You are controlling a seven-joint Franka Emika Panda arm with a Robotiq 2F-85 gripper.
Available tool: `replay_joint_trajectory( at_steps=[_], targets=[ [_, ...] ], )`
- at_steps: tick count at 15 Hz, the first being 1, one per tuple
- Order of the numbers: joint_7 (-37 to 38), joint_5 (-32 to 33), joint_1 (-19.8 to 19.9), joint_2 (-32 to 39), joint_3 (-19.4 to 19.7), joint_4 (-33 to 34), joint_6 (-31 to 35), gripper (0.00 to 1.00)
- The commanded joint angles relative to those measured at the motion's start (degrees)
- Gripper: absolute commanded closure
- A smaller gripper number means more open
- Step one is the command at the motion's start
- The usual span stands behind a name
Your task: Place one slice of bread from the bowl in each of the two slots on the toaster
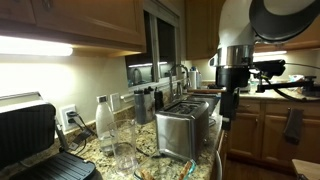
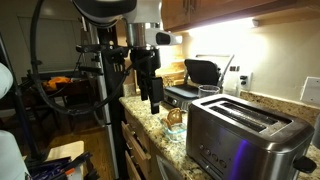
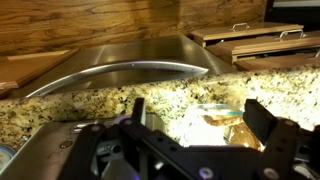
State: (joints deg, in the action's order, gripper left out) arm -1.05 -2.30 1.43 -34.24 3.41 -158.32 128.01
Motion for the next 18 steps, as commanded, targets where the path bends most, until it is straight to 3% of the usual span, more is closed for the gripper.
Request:
replay_joint_trajectory(
  at_steps=[1, 8, 11, 18],
  targets=[
    [10.42, -2.98, -0.84, 5.63, -5.43, -0.23, 8.48, 0.00],
    [34.04, -2.19, 0.32, 14.54, -15.95, 0.66, 19.95, 0.00],
    [40.40, -1.08, 0.78, 15.18, -17.57, 0.74, 21.51, 0.00],
    [56.43, 10.23, 5.62, 16.89, -20.75, 3.25, 24.19, 0.00]
  ],
)
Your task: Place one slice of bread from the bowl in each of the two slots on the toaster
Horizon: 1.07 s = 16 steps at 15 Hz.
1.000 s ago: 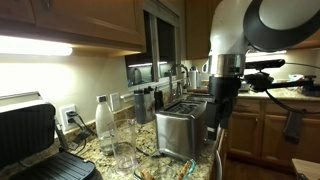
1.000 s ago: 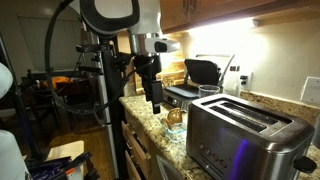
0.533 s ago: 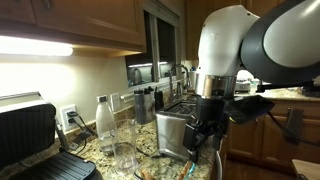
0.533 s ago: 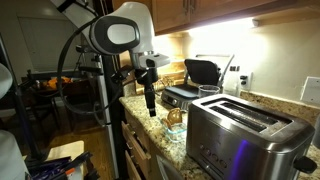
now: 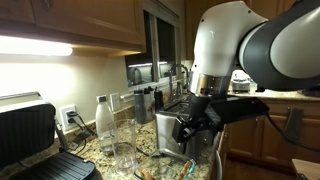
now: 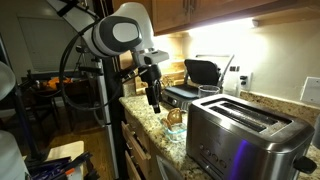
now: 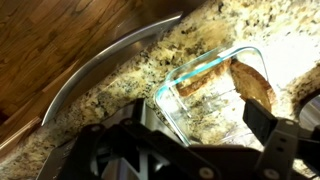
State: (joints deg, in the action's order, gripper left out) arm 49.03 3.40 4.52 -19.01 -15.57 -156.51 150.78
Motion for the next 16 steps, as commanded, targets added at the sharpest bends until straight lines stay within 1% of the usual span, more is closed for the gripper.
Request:
replay_joint_trajectory(
  at_steps=[1, 5, 7, 10, 12, 16],
  targets=[
    [8.21, 6.07, 2.89, 2.34, -2.02, 1.98, 1.42, 0.00],
    [16.21, 11.85, 3.19, 6.37, -2.64, 4.81, 0.44, 0.00],
    [21.32, 15.91, 3.11, 8.64, -2.76, 6.59, -1.05, 0.00],
    [27.75, 20.54, 1.56, 11.55, -1.22, 8.43, -2.22, 0.00],
    [31.14, 21.88, 0.62, 12.58, 0.06, 9.04, -2.86, 0.00],
    [37.73, 24.62, -0.55, 13.37, 2.00, 10.26, -6.62, 0.00]
  ],
)
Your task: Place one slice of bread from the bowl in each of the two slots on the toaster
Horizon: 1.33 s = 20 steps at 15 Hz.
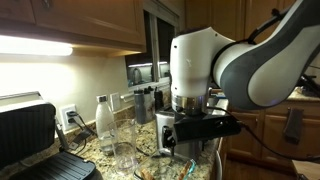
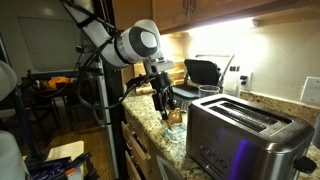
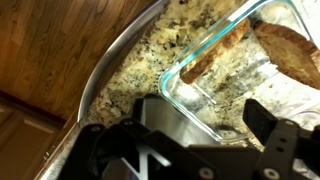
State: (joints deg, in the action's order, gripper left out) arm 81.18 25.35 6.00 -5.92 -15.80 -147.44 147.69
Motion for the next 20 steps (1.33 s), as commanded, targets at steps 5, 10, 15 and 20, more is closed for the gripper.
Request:
replay_joint_trajectory(
  at_steps=[5, 10, 15, 20],
  targets=[
    [8.42, 1.92, -3.63, 0.91, 4.03, 2.16, -7.16, 0.00],
    [11.81, 1.70, -5.18, 1.23, 4.43, 2.61, -10.22, 0.00],
    [14.50, 1.31, -6.36, 1.77, 4.74, 3.36, -11.93, 0.00],
    [15.58, 1.40, -6.63, 1.74, 5.55, 3.90, -11.78, 0.00]
  ],
)
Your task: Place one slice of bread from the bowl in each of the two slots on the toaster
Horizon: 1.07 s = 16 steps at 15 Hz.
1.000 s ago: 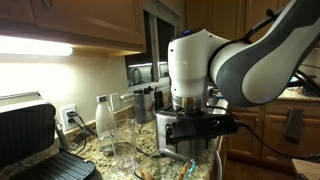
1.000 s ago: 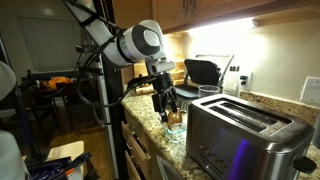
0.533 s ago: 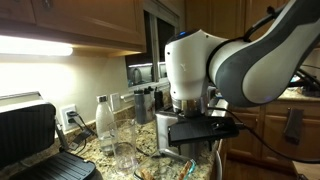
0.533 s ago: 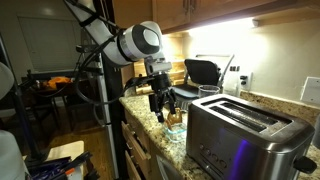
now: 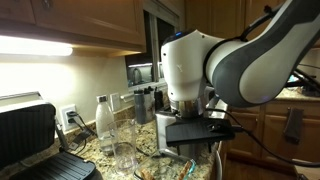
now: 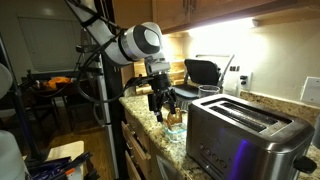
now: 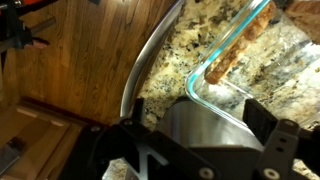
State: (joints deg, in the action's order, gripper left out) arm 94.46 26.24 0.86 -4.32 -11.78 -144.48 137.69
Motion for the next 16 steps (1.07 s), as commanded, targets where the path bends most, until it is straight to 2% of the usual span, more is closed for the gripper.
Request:
replay_joint_trajectory(
  at_steps=[1, 8, 16],
  targets=[
    [2.15, 0.21, -1.58, 0.23, 1.77, 0.93, -1.41, 0.00],
    [6.30, -0.43, -2.31, 3.77, 1.98, 3.54, -0.24, 0.00],
    [11.84, -1.27, -7.17, 12.05, 3.10, 10.40, 0.21, 0.00]
  ],
)
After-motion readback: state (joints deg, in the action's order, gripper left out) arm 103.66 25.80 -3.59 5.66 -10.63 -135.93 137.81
